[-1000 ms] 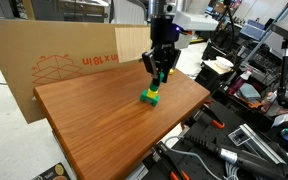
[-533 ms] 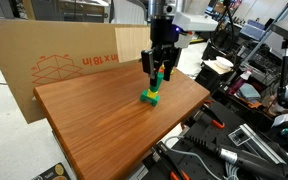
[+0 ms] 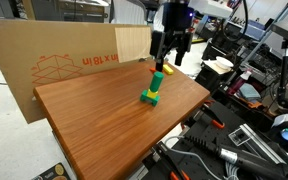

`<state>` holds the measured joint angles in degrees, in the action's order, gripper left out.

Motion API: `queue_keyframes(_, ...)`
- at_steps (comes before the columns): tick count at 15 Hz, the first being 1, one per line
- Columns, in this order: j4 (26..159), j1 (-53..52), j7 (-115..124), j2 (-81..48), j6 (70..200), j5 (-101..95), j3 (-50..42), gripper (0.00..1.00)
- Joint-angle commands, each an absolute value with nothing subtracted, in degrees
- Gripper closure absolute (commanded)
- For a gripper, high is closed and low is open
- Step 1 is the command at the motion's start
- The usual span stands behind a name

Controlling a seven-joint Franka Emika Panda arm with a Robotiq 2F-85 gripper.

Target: Take the green block and place it on top of the yellow block to the left

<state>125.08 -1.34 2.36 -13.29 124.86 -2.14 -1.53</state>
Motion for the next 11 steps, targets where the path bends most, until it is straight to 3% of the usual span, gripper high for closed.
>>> queue_keyframes(1,129.2,1.3,1.9,-7.5,125.5,-5.1,-3.8,0.00)
queue_keyframes(11,129.1,5.9,-7.6,-9.5,124.8,-5.1,-6.0,0.00)
